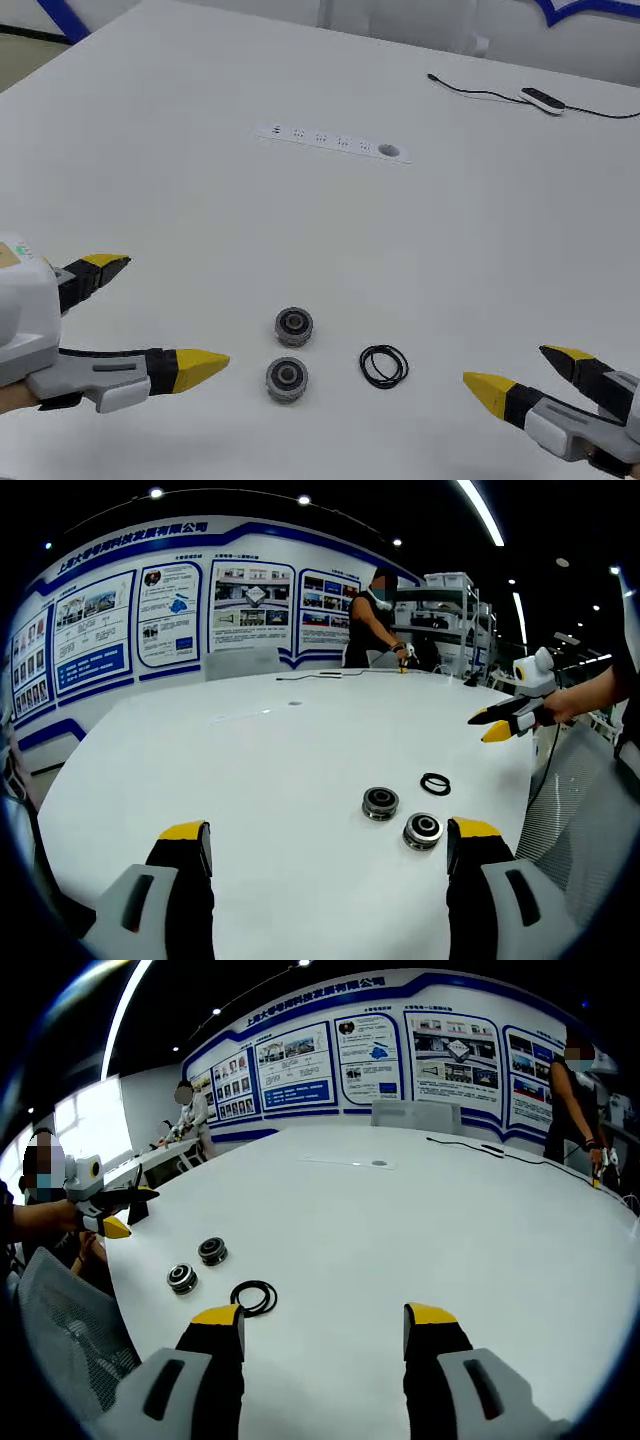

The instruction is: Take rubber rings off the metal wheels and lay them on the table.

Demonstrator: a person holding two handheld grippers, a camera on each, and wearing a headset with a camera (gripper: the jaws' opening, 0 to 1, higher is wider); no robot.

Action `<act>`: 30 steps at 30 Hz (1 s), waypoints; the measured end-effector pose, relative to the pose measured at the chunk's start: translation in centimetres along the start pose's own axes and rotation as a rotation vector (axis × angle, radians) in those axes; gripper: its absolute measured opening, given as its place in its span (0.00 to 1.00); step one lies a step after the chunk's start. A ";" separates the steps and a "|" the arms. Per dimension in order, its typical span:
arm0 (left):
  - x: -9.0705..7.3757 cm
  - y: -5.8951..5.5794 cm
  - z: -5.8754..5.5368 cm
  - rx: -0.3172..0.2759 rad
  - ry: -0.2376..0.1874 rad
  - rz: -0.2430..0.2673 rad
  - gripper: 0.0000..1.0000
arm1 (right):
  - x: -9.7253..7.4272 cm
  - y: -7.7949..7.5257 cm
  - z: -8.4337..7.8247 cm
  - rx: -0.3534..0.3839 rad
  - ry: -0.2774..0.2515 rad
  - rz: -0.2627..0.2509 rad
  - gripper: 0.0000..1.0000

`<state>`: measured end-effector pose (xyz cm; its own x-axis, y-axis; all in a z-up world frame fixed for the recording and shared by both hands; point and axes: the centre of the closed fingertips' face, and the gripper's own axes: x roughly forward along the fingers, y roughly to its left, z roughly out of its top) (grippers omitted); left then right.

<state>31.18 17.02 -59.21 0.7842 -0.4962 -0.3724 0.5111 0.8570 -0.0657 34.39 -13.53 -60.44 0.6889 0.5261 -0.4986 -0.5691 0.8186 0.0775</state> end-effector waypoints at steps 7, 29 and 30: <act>-0.1 -0.1 -0.3 -0.004 0.007 -0.005 1.00 | 0.5 0.8 0.3 -0.052 0.010 0.025 0.71; -0.5 0.0 -0.8 -0.026 0.010 0.013 1.00 | 1.1 0.6 0.8 -0.087 0.020 0.042 0.80; -0.5 0.0 -0.8 -0.026 0.010 0.012 1.00 | 1.1 0.6 0.8 -0.088 0.023 0.041 0.80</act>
<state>30.50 17.36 -59.81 0.7867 -0.4842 -0.3829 0.4918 0.8665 -0.0853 35.16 -12.28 -60.30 0.6542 0.5524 -0.5166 -0.6346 0.7725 0.0225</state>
